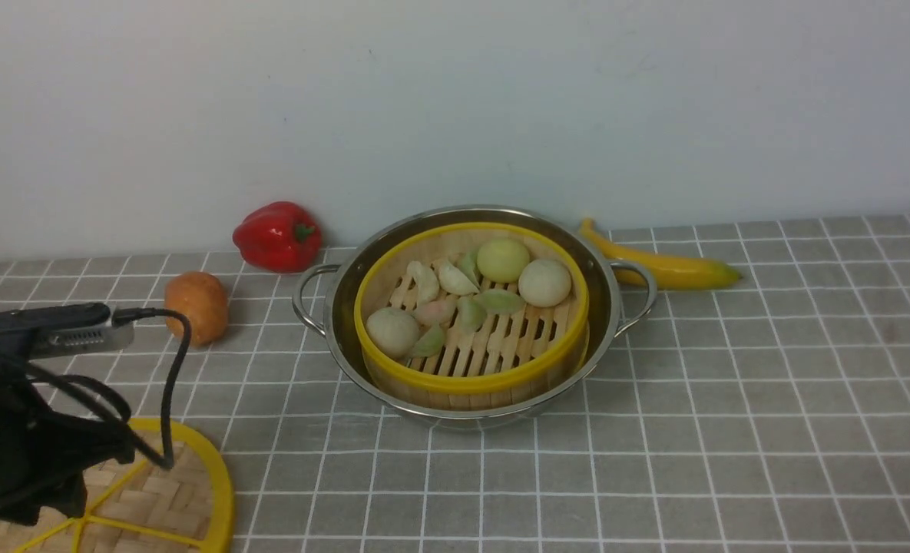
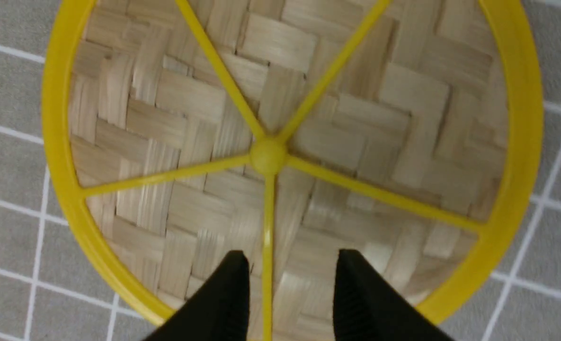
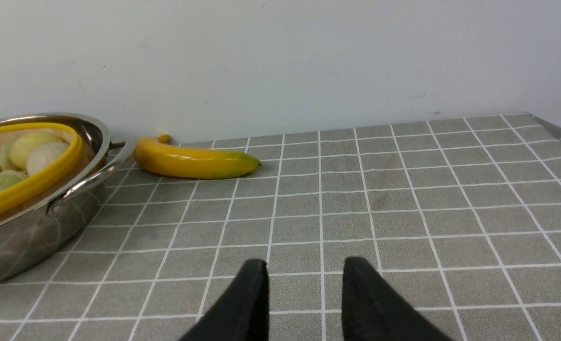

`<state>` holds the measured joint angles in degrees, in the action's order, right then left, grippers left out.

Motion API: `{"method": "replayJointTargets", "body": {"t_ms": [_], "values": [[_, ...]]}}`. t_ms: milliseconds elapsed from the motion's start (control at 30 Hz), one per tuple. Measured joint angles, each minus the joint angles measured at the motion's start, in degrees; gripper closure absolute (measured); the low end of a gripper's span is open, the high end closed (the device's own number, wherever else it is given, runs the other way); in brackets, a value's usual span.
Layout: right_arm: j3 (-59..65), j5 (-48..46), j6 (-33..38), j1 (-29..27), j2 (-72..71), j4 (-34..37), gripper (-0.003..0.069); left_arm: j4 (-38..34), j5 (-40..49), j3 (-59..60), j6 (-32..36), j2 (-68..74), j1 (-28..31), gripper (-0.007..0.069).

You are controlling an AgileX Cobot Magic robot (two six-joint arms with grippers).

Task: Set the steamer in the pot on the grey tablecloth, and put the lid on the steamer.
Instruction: 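Grasp the bamboo steamer lid lying on the table by its centre knob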

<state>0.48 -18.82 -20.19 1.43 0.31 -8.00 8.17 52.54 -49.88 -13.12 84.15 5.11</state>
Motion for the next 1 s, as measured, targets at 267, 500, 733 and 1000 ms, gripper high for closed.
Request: {"method": "replayJointTargets", "body": {"t_ms": [267,500,733,1000], "values": [[0.0,0.0,-0.12,0.0,0.0,0.0,0.0419,1.27,-2.12,-1.32,-9.43,5.11,0.0,0.0382],[0.0,0.0,-0.12,0.0,0.0,0.0,0.0419,7.04,-3.64,-1.32,-11.42,6.13,0.17,0.0382],[0.0,0.0,-0.18,0.0,0.0,0.0,0.0419,5.58,-5.58,-1.36,-11.91,6.13,1.99,0.0382],[0.0,0.0,-0.18,0.0,0.0,0.0,0.0419,-1.17,-6.56,-1.36,-7.28,10.15,2.04,0.0382]]}}
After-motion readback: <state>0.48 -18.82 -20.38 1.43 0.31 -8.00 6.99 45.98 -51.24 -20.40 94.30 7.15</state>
